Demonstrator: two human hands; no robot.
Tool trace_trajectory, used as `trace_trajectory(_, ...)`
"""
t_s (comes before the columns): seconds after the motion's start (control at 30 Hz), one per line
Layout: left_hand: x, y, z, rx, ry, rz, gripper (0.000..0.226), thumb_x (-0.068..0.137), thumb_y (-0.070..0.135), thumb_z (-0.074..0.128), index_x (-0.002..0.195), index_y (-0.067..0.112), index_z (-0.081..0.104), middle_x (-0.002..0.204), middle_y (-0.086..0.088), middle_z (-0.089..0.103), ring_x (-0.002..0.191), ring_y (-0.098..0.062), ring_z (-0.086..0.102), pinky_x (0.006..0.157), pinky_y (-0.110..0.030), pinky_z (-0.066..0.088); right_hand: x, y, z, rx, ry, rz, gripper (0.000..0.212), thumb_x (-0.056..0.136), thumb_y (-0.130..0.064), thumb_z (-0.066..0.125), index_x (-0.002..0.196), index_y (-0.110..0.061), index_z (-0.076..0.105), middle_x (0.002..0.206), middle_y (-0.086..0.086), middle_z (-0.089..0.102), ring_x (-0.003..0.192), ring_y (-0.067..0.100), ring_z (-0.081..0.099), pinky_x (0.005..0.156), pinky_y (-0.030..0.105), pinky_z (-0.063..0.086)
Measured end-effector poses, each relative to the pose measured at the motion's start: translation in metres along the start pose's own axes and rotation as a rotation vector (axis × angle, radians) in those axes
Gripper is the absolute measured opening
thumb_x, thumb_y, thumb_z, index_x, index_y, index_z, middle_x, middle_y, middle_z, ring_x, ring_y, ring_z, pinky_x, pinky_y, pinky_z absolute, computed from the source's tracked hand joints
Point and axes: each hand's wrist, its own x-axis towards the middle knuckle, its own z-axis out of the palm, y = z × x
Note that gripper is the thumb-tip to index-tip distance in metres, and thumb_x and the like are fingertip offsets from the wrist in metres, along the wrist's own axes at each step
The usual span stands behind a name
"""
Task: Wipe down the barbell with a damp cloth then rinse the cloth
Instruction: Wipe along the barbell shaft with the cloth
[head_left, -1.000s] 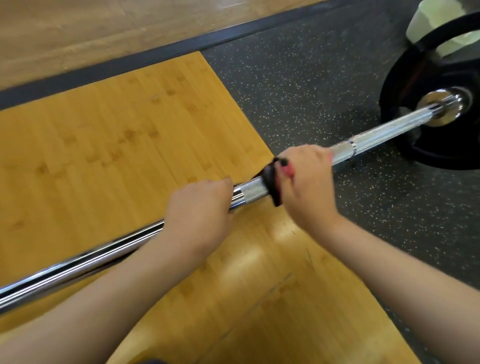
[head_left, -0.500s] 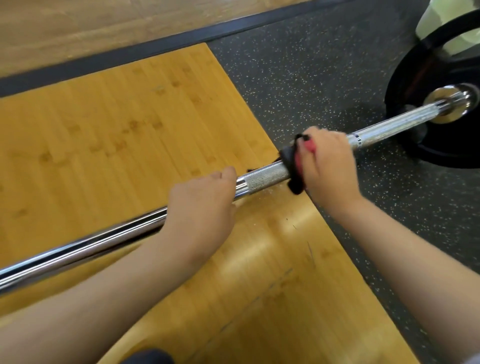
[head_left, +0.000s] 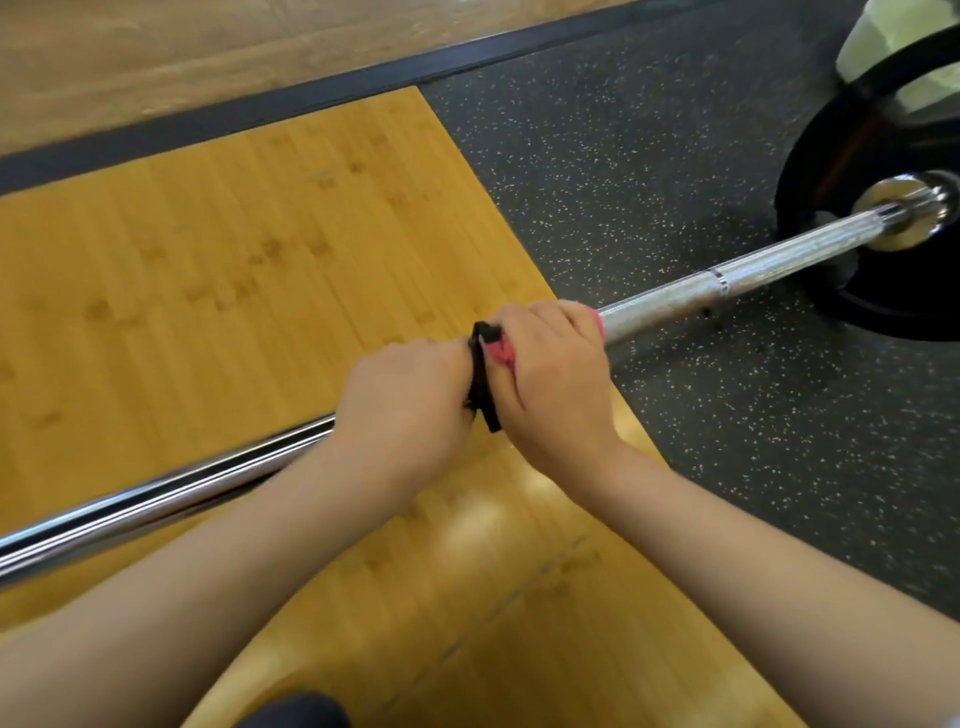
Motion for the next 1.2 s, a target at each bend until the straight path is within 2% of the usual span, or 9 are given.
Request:
trace_trajectory(0.2,0.028,-0.017,-0.022,-0.505,-0.644,-0.026,0.035,0.084,0.034,0.07,0.07,0.014,0.044,0.04,0.006,0.046,0.038,-0.015,0.043,0.04,-0.018,0.031,0.013,0.065,-0.031,-0.14,-0.074,0.071,0.027,0.096,-0.019,0.039,0.077,-0.009,0.055,0.067,0.004,0.054,0.063,0.025,0.048,0.069,0.031,0.029)
trace_trajectory(0.27,0.02,-0.014,-0.022,-0.43,-0.491,-0.07,0.031,0.084,0.039,0.069,0.075,0.019,0.047,0.054,0.007,0.053,0.051,-0.017,0.052,0.046,-0.021,0.035,0.013,0.089,-0.041,-0.137,-0.067,0.15,0.027,0.099,-0.02,0.035,0.076,-0.013,0.048,0.069,0.0,0.047,0.066,0.023,0.043,0.071,0.029,0.026)
trace_trajectory(0.33,0.002,-0.006,-0.008,-0.075,-0.062,-0.035,0.026,0.082,0.042,0.067,0.087,0.023,0.049,0.073,0.006,0.056,0.069,-0.023,0.058,0.051,-0.026,0.029,0.012,0.098,-0.043,-0.115,-0.054,0.188,0.023,0.1,-0.02,0.034,0.078,-0.018,0.042,0.072,-0.003,0.044,0.069,0.018,0.039,0.075,0.028,0.025)
trace_trajectory(0.43,-0.02,0.013,0.018,0.233,0.27,0.068,0.044,0.057,0.025,0.084,0.087,0.012,0.055,0.068,-0.004,0.056,0.058,-0.028,0.057,0.052,-0.025,0.02,0.008,0.072,-0.026,-0.116,0.02,0.248,0.022,0.097,-0.022,0.037,0.079,-0.016,0.048,0.074,0.0,0.049,0.073,0.019,0.041,0.076,0.032,0.026)
trace_trajectory(0.63,-0.012,0.011,0.015,0.283,0.312,0.016,0.025,0.063,0.009,0.071,0.078,0.014,0.052,0.057,-0.001,0.056,0.046,-0.024,0.056,0.046,-0.02,0.013,-0.005,-0.011,0.009,0.047,0.101,0.14,0.021,0.089,-0.018,0.046,0.084,-0.009,0.064,0.078,0.001,0.064,0.078,0.022,0.057,0.083,0.034,0.034)
trace_trajectory(0.8,-0.004,0.008,0.007,0.187,0.06,0.015,0.021,0.095,0.038,0.05,0.094,0.022,0.038,0.078,0.001,0.054,0.078,-0.027,0.057,0.046,-0.031,0.019,0.003,0.038,-0.014,-0.065,-0.031,-0.134,0.027,0.093,-0.019,0.043,0.082,-0.007,0.065,0.075,0.006,0.065,0.071,0.028,0.058,0.076,0.037,0.038)
trace_trajectory(1.0,0.025,-0.012,-0.013,-0.317,-0.433,-0.003,0.043,0.083,0.049,0.066,0.074,0.014,0.044,0.064,0.001,0.047,0.058,-0.017,0.045,0.053,-0.029,0.032,0.012,0.109,-0.039,-0.161,-0.017,0.237,0.029,0.099,-0.022,0.032,0.078,-0.01,0.047,0.073,0.006,0.048,0.072,0.028,0.045,0.076,0.033,0.028)
trace_trajectory(1.07,0.021,-0.008,-0.014,-0.273,-0.374,-0.019,0.037,0.084,0.047,0.065,0.08,0.015,0.047,0.071,0.0,0.052,0.064,-0.019,0.048,0.055,-0.029,0.032,0.011,0.105,-0.034,-0.122,0.028,0.315,0.026,0.099,-0.022,0.032,0.079,-0.012,0.046,0.075,0.004,0.047,0.076,0.026,0.044,0.079,0.033,0.029)
trace_trajectory(1.2,-0.008,0.01,0.008,0.161,0.095,-0.007,0.026,0.082,0.034,0.066,0.092,0.021,0.046,0.08,0.003,0.056,0.072,-0.025,0.06,0.046,-0.026,0.011,0.001,0.05,-0.014,-0.041,0.085,0.189,0.022,0.095,-0.022,0.041,0.084,-0.011,0.056,0.082,0.005,0.058,0.085,0.023,0.047,0.085,0.038,0.029)
